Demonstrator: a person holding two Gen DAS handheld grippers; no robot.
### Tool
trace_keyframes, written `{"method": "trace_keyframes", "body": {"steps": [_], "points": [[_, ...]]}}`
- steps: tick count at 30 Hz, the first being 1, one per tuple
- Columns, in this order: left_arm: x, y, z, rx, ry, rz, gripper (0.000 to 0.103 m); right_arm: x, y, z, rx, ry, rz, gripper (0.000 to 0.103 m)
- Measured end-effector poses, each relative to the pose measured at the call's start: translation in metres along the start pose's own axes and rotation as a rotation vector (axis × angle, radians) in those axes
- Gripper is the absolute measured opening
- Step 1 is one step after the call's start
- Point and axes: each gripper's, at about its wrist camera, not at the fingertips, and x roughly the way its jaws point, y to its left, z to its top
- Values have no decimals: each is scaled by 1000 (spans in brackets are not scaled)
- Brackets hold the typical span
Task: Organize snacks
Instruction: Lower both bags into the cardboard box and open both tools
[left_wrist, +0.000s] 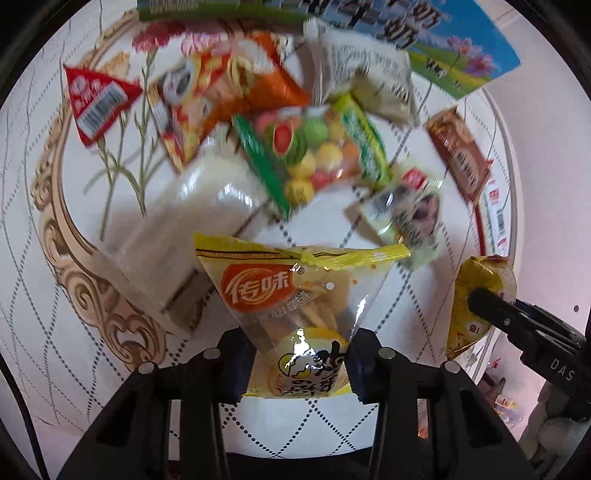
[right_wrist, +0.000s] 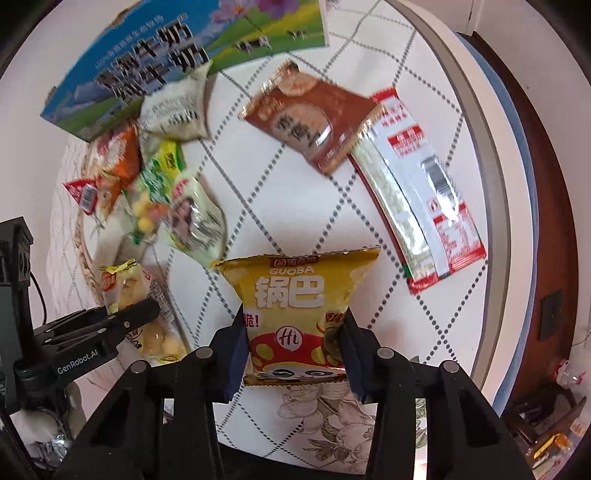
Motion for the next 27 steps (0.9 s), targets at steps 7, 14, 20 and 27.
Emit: {"method": "trace_keyframes", "body": {"steps": [7, 14, 20, 27], "points": [[-67, -16, 35, 11, -105, -59, 38, -52, 10, 27, 5, -80, 108, 46], [-161, -45, 103, 88, -240, -77, 38, -110, 38, 86, -21, -189, 195, 46], [-185, -44, 198, 110, -268, 23, 38, -143, 59, 178, -72, -281, 162, 46], [-150, -7, 304, 68, -160, 156, 38, -132, 78, 302, -114, -278, 31, 46]]}}
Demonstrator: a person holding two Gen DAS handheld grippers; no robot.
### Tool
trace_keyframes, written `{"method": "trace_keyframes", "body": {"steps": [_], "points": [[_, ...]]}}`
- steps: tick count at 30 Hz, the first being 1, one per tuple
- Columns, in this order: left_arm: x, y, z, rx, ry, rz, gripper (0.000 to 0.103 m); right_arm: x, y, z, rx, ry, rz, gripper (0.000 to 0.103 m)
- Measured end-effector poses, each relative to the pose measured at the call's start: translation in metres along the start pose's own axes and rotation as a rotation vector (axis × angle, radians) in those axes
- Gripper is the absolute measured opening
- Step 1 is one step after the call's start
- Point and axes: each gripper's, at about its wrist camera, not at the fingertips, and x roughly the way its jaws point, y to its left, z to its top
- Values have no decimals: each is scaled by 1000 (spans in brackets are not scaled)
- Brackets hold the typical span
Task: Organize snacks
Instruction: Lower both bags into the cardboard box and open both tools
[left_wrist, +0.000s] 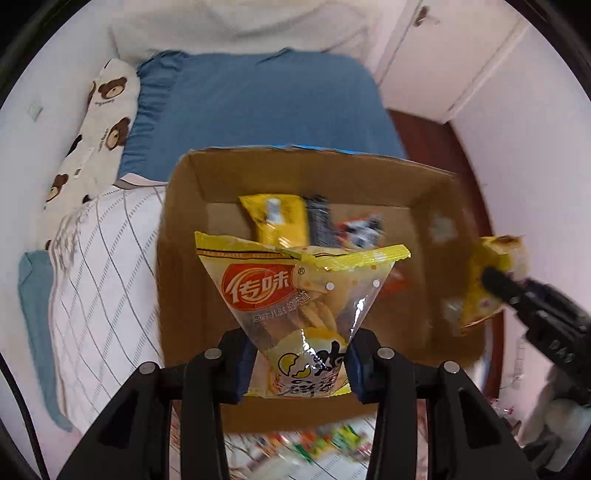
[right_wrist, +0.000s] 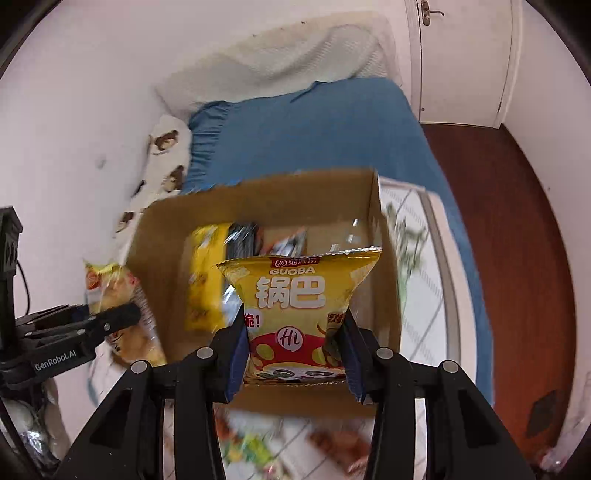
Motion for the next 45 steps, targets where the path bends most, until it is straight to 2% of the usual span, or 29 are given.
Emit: {"method": "trace_keyframes", "body": {"steps": [5, 7, 12, 13, 14, 16, 17, 18, 19, 21, 23, 29, 33, 38, 42, 45], "points": [[44, 18, 38, 6, 72, 86, 38, 50, -3, 52, -27, 74, -77, 46], [61, 27, 51, -3, 101, 110, 38, 67, -4, 63, -32, 96, -101, 46], [86, 42, 68, -47, 139, 103, 39, 98, -8, 71, -30, 131, -121, 47], [88, 44, 70, -52, 138, 105, 43, 103, -8, 72, -27, 138, -121, 48], [90, 46, 71, -60, 135, 102, 48, 109, -10, 74, -21, 151, -119, 51], [94, 51, 72, -77, 140, 89, 62, 117, -11, 75, -15, 176, -116, 86], [94, 51, 73, -79, 139, 79, 65, 120, -12, 75, -10, 180, -108, 91], [94, 51, 73, -80, 135, 70, 73, 123, -12, 74, -15, 183, -111, 92], [93, 51, 73, -82, 128, 68, 85, 124, -11, 74, -21, 186, -115, 92], [90, 50, 72, -84, 109, 54, 90, 125, -9, 73, -28, 191, -126, 92], [86, 47, 70, -82, 94, 54, 94, 126, -7, 71, -23, 198, -122, 99], [68, 38, 58, -69, 27, 52, 94, 116, -5, 56, -17, 187, -137, 100], [52, 29, 42, -44, -43, 82, 94, 102, -2, 39, -16, 160, -135, 100], [29, 22, 10, -46, -119, 42, 94, 74, 1, 14, -28, 90, -144, 100], [7, 12, -22, -27, -204, 81, 94, 46, 6, -6, -45, 22, -147, 100], [-5, 8, -43, -22, -239, 82, 94, 25, 14, -24, -72, -27, -151, 100]]}}
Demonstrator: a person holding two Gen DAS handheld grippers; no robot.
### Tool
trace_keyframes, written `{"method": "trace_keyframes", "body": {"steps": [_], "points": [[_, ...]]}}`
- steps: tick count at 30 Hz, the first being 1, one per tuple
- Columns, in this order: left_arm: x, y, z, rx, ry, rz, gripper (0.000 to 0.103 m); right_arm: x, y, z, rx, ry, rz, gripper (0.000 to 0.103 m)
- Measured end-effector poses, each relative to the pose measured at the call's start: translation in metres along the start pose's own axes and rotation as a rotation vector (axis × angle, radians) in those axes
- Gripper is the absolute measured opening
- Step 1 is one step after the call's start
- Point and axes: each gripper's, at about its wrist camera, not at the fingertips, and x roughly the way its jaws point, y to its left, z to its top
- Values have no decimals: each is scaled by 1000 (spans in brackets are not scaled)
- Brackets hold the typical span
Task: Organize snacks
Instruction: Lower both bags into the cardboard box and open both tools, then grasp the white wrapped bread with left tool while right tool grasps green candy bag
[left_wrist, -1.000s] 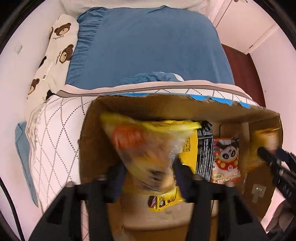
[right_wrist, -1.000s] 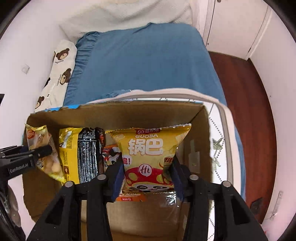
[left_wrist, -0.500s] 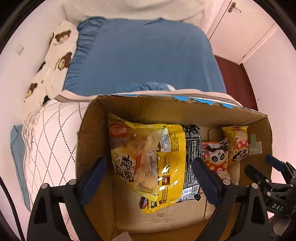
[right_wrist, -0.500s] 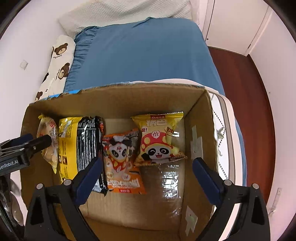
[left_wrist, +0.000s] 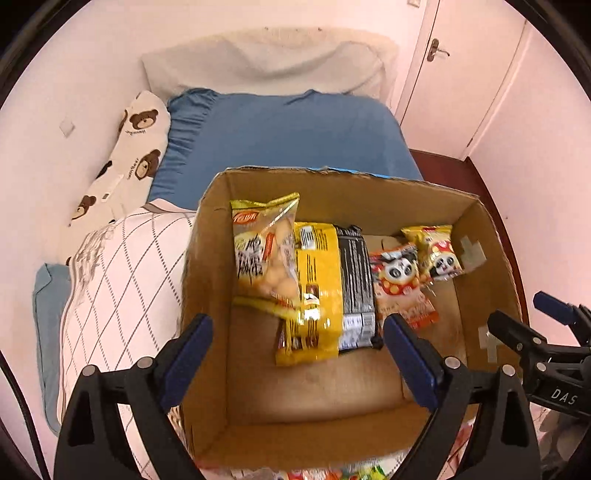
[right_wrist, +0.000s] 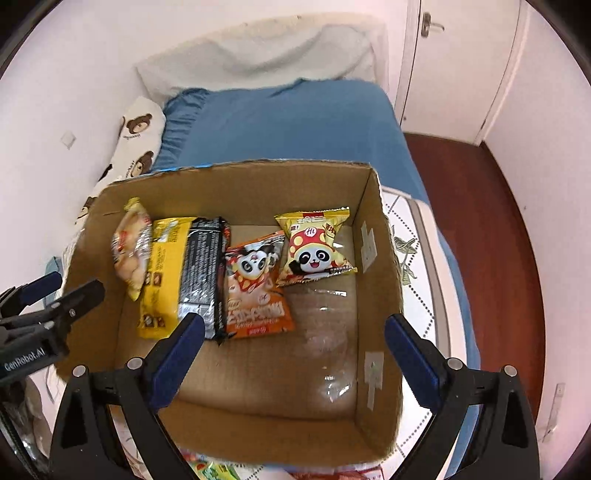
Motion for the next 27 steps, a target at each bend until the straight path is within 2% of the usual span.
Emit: {"method": "trace_keyframes", "body": {"steps": [4, 9, 19, 23, 27], "points": [[-24, -3, -20, 1, -43, -17, 94, -28, 3, -21, -9, -52, 8, 100], [-65, -6, -46, 5, -135, -6, 94, -63, 6, -45, -25, -117, -2, 100], [-122, -15, -92, 29, -199, -39, 94, -126, 10, -88, -13, -207, 67, 100], [-136, -12, -110, 28, -204, -36, 94, -143, 13, -106, 6, -211, 123, 100], [-132, 3, -139, 22, -176, 21, 94, -134, 15, -131, 37, -158, 197, 100]]}}
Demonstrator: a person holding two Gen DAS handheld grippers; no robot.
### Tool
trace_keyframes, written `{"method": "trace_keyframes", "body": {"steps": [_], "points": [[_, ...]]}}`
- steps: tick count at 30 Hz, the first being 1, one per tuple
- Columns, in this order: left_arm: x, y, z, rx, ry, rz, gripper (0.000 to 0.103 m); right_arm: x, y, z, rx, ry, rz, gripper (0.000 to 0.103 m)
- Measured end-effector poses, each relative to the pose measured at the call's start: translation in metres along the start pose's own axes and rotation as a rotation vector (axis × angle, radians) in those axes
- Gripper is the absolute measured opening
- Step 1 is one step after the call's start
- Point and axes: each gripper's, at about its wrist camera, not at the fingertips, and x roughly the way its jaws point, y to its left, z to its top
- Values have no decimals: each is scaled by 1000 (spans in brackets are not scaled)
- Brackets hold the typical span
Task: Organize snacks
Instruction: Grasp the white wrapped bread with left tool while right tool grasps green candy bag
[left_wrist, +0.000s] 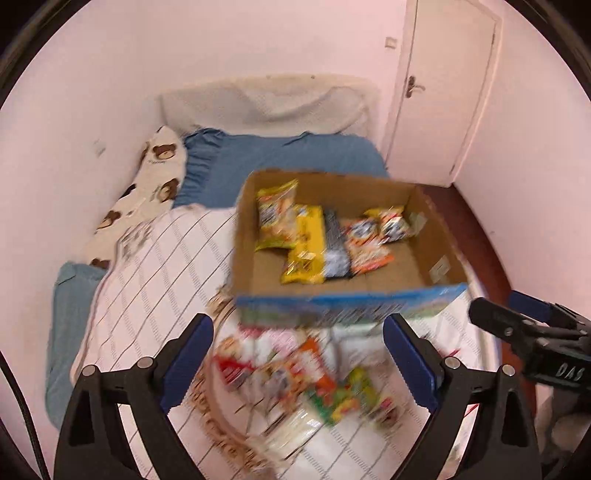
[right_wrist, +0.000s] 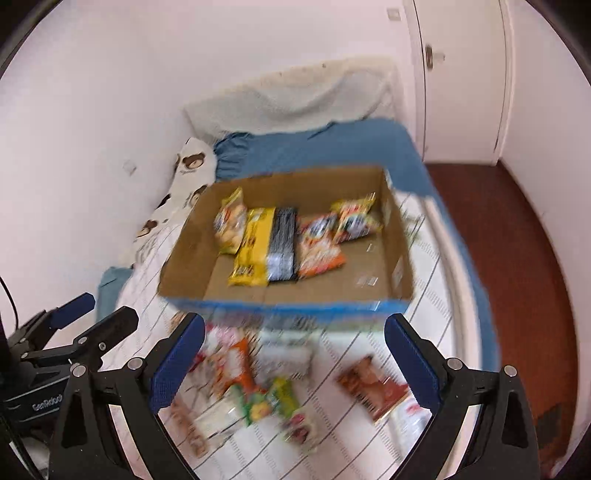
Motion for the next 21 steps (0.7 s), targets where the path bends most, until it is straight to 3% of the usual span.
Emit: {"method": "trace_keyframes", "body": {"steps": [1, 2, 4, 8, 14, 15, 16, 17, 18, 21], "points": [[6, 4, -12, 17, 28, 23, 94, 7, -2, -10, 21, 31, 17, 97], [13, 6, -22, 42, 58, 33, 94, 14, -3, -19, 35, 62, 34, 83], [30, 8, -42, 101, 118, 48, 94, 28, -6, -37, 59, 117, 60, 67], [92, -6, -94, 275, 352, 36, 94, 61, -15, -79, 135, 224, 98, 65], [153, -32, -139, 432, 501, 17, 94, 92, -34, -113, 267, 339, 117, 65], [161, -34, -143, 440, 516, 19, 83, 98, -33, -117, 267, 358, 116, 65], [167, -33, -145, 431, 528, 18, 63, 103, -31, -119, 265, 368, 113, 65], [170, -31, -147, 409, 540, 5, 55, 107, -29, -122, 265, 375, 111, 65], [173, -24, -148, 349, 556, -14, 50, 111, -27, -123, 267, 384, 110, 66], [168, 8, -150, 139, 580, -12, 50, 123, -19, -121, 294, 402, 126, 66]]}}
